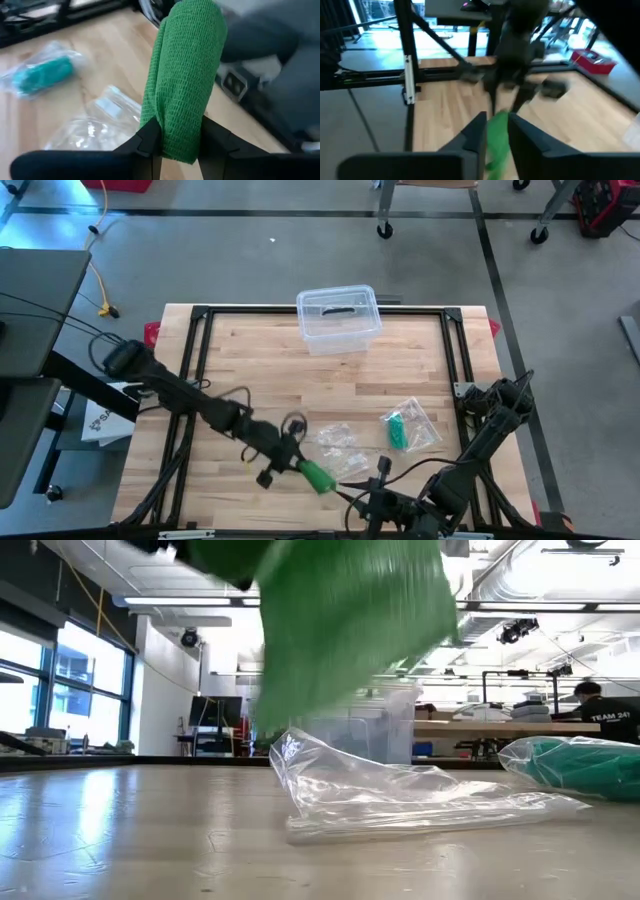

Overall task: Roll bandage
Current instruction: Roll the green bandage

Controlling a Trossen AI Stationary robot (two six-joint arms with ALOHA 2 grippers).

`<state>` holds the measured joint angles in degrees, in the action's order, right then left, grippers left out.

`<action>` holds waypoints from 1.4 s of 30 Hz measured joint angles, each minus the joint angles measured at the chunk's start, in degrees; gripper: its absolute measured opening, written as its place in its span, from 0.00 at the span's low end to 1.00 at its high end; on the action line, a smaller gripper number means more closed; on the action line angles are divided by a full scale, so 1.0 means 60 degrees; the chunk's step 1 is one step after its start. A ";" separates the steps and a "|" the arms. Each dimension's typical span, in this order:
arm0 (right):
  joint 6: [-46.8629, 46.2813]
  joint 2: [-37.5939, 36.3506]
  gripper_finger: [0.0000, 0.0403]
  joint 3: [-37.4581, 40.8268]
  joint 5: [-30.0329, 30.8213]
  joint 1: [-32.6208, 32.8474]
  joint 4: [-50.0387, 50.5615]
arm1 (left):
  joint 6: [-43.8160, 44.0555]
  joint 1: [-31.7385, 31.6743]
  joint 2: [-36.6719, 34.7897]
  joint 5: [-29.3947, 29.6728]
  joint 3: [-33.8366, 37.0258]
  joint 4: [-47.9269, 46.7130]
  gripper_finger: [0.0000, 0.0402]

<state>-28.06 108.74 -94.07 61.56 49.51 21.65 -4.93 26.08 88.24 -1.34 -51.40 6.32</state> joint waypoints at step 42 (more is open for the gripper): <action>0.0441 0.0545 0.34 0.0187 -0.1345 -0.1354 0.2121 | 0.1984 -0.0401 -0.1347 -0.0505 0.0041 -0.0676 0.22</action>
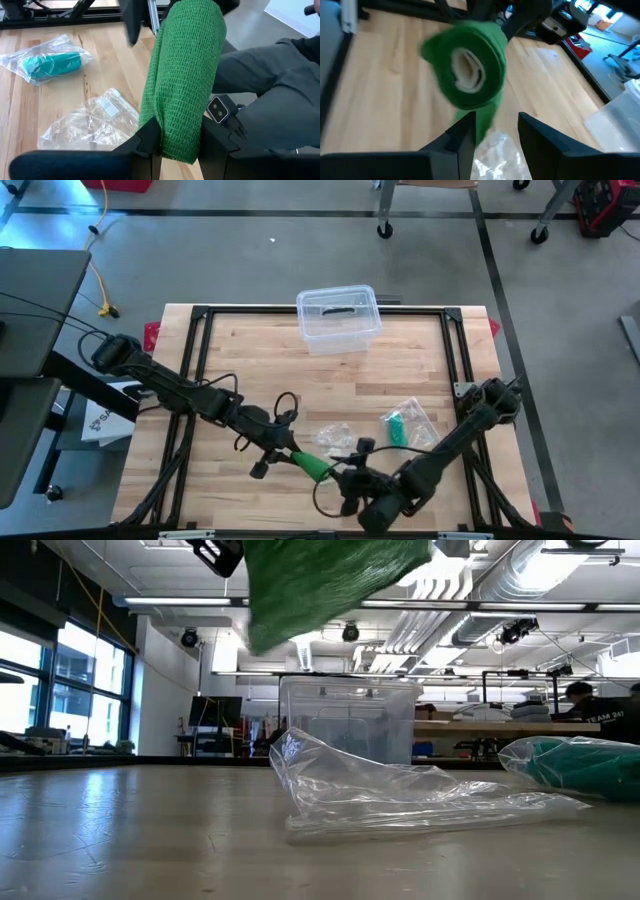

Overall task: Roll bandage
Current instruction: Roll the green bandage

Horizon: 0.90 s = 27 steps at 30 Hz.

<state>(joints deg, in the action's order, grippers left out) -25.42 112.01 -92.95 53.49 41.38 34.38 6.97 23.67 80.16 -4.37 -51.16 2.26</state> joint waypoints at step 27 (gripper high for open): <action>0.0844 0.1263 0.00 0.0000 -0.0960 0.0503 -0.3444 | -0.0012 0.0202 -0.0853 0.1989 0.0000 -0.0954 0.21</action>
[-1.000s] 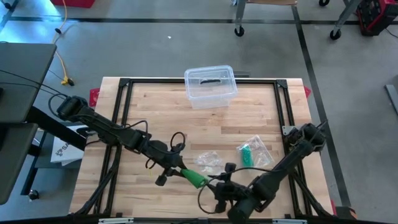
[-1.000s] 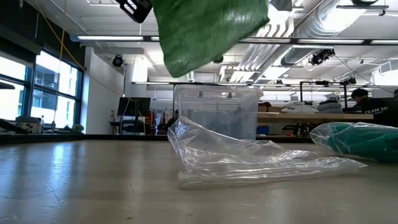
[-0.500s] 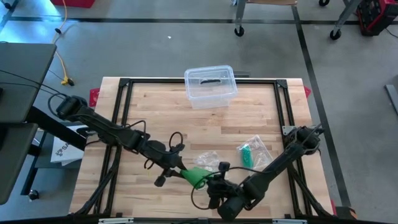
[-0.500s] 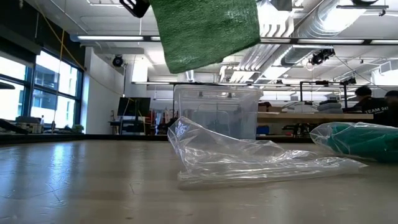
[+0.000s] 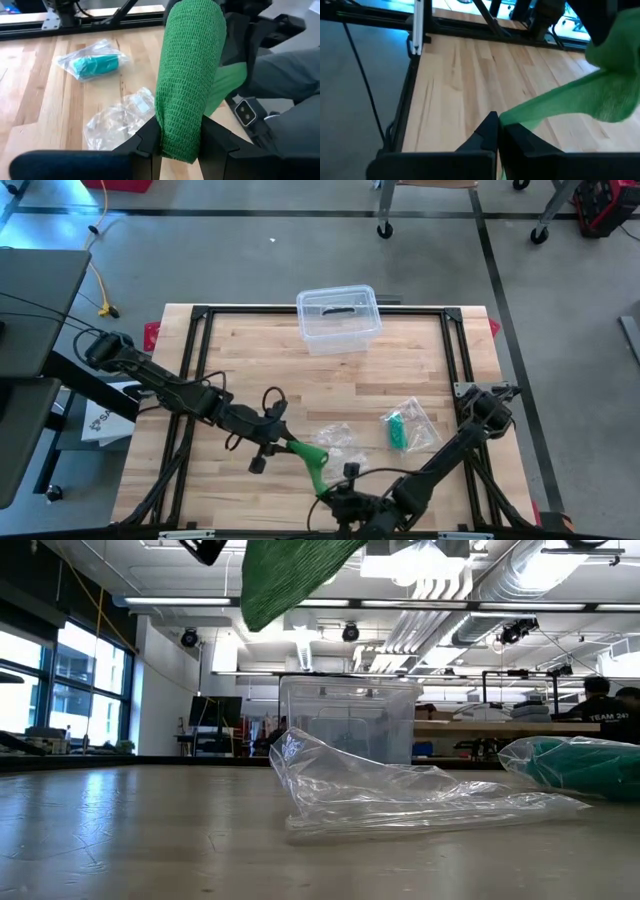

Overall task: Roll bandage
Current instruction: Roll the green bandage

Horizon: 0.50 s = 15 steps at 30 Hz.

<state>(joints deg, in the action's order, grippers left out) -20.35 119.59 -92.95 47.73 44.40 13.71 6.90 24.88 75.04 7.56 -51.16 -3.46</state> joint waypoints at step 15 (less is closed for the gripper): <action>-0.0601 -0.0004 0.00 0.0002 -0.1111 0.0060 0.0428 | -0.1190 0.0263 -0.0025 0.3659 -0.0011 -0.0627 0.21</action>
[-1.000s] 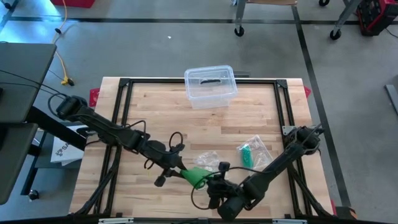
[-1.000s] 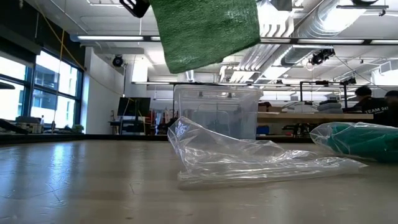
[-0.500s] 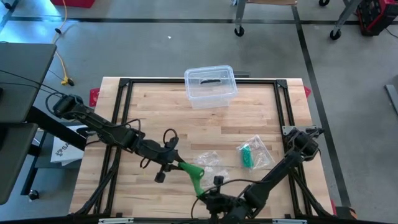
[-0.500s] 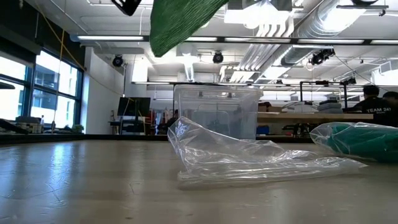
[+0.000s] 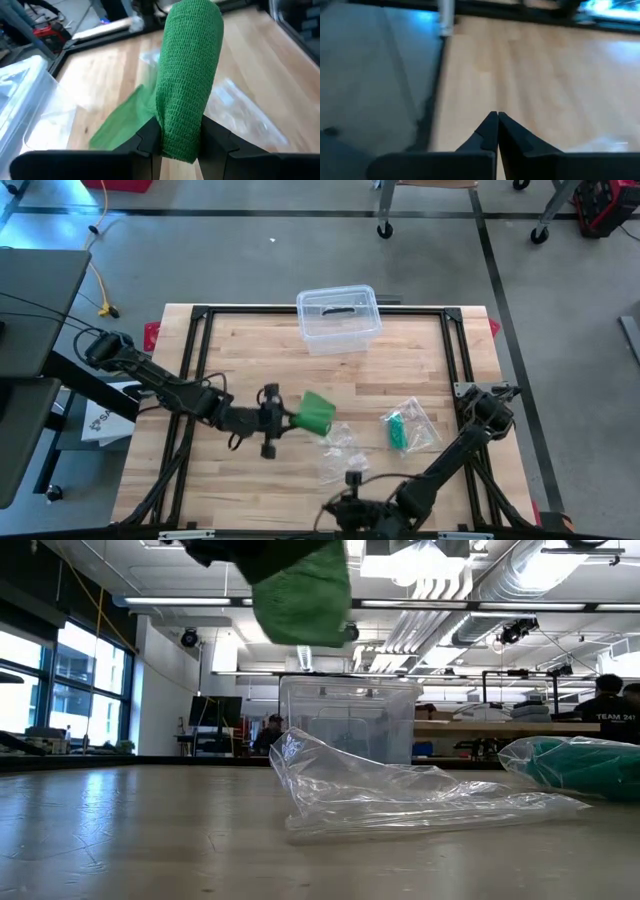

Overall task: Roll bandage
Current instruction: Roll the green bandage

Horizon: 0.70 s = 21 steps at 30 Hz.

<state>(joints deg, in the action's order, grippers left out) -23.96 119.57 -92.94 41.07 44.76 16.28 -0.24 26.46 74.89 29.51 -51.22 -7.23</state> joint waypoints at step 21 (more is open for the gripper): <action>-0.1624 -0.1242 0.28 -0.0002 0.3694 -0.0160 0.2760 | -0.1999 0.2319 0.0667 0.1763 0.0007 -0.0053 0.21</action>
<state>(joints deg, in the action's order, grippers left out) -33.70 112.12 -92.95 63.24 43.80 32.84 -12.24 40.38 78.90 40.09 -51.18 -7.55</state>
